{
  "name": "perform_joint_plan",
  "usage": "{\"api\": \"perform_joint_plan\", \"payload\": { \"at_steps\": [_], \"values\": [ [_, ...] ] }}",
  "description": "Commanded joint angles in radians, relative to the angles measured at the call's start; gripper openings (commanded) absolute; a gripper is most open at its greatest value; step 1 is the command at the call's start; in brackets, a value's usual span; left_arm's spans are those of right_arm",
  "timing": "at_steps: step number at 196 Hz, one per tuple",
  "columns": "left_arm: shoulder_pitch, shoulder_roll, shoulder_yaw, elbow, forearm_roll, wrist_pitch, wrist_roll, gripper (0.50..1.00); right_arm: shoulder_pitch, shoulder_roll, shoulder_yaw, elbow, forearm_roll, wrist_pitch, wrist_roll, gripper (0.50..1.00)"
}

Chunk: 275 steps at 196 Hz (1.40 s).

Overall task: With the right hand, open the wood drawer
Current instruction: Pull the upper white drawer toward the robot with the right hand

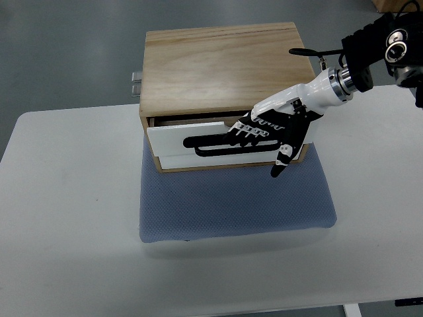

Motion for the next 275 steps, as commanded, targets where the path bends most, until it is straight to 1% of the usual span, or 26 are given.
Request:
{"api": "perform_joint_plan", "payload": {
  "at_steps": [1, 190, 275],
  "values": [
    [0.000, 0.000, 0.000, 0.000, 0.000, 0.000, 0.000, 1.000, 0.001, -0.015, 0.002, 0.005, 0.000, 0.000, 0.000, 0.954],
    [0.000, 0.000, 0.000, 0.000, 0.000, 0.000, 0.000, 1.000, -0.002, -0.021, 0.007, 0.048, 0.006, 0.000, 0.000, 0.954],
    [0.000, 0.000, 0.000, 0.000, 0.000, 0.000, 0.001, 1.000, -0.002, -0.089, 0.007, 0.125, 0.002, 0.000, -0.003, 0.954]
  ]
}}
